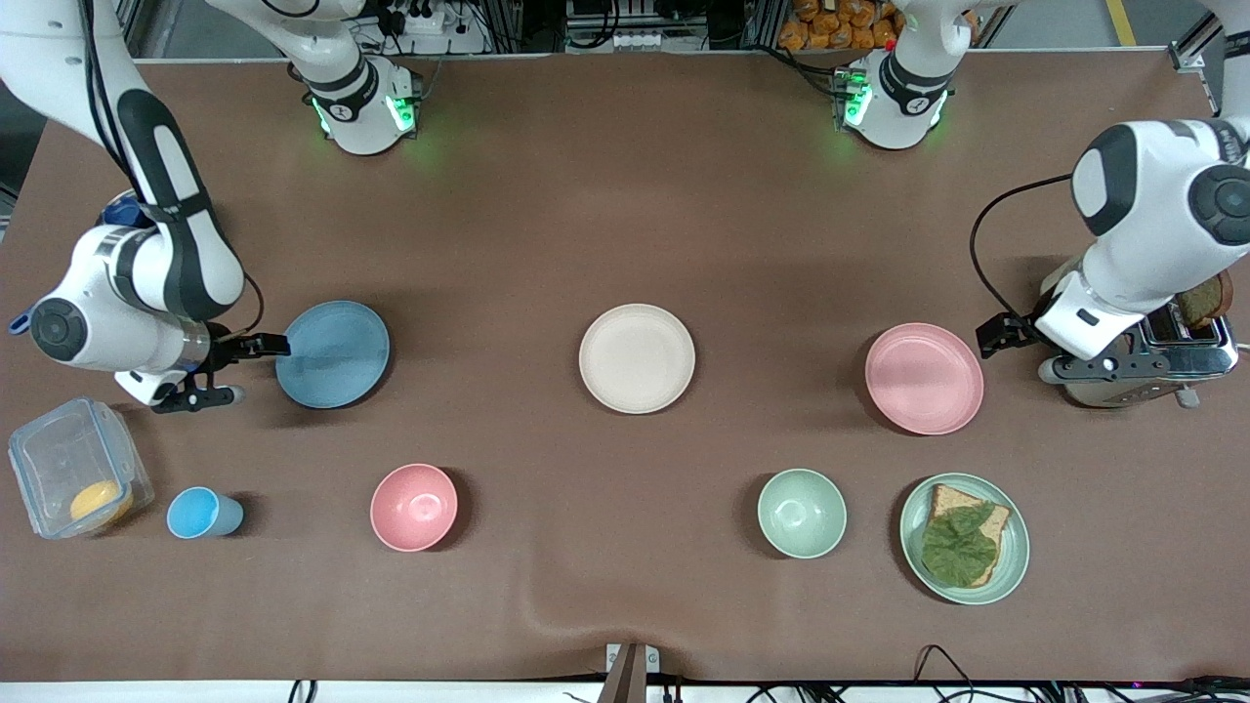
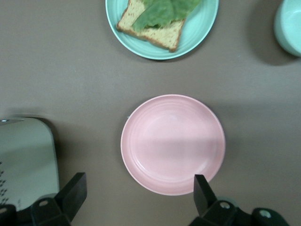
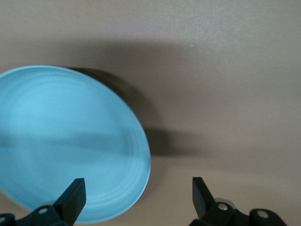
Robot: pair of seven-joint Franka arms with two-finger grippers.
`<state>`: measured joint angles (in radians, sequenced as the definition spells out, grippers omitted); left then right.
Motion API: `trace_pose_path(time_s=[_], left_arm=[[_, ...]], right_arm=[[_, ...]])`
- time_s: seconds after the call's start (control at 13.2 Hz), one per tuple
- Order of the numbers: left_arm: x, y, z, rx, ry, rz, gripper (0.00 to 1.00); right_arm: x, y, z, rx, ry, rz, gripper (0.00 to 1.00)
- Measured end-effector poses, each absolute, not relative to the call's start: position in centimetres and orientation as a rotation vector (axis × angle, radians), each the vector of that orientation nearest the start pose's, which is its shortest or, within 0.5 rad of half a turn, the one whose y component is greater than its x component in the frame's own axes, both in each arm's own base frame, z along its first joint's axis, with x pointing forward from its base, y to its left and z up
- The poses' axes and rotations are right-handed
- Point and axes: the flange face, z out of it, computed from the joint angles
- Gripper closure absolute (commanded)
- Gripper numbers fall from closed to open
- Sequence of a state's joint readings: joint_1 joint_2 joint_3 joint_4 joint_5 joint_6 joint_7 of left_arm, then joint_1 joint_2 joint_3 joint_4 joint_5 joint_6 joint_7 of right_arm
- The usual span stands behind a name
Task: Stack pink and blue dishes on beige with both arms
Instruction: 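Grip the blue and pink plate rims with the right and left grippers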
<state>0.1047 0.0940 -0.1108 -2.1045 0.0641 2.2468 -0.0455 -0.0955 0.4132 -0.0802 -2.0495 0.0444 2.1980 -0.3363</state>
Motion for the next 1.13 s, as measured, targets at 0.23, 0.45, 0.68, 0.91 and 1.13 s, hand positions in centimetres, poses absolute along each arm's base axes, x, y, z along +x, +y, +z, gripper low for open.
trace_pose_path(time_s=[0.23, 0.45, 0.68, 0.91, 1.13], left_arm=[[56.1, 1.8, 34.2, -3.107, -0.041, -0.05, 0.0], [56.3, 4.4, 29.8, -3.118, -0.062, -0.034, 0.0], [56.2, 7.1, 24.7, -3.133, -0.09, -0.008, 0.0], [56.0, 6.8, 21.1, -3.148, -0.088, 0.03, 0.0], [55.8, 6.5, 19.9, -3.161, -0.1, 0.062, 0.19]], right_arm=[[55.3, -9.6, 18.5, -3.017, -0.2, 0.423, 0.25], [55.1, -9.4, 17.3, -2.992, -0.274, 0.448, 1.0], [55.3, -9.4, 17.3, -2.966, -0.317, 0.489, 1.0], [55.7, -9.5, 17.6, -2.955, -0.329, 0.507, 1.0], [56.2, -9.4, 18.2, -2.937, -0.327, 0.536, 1.0]])
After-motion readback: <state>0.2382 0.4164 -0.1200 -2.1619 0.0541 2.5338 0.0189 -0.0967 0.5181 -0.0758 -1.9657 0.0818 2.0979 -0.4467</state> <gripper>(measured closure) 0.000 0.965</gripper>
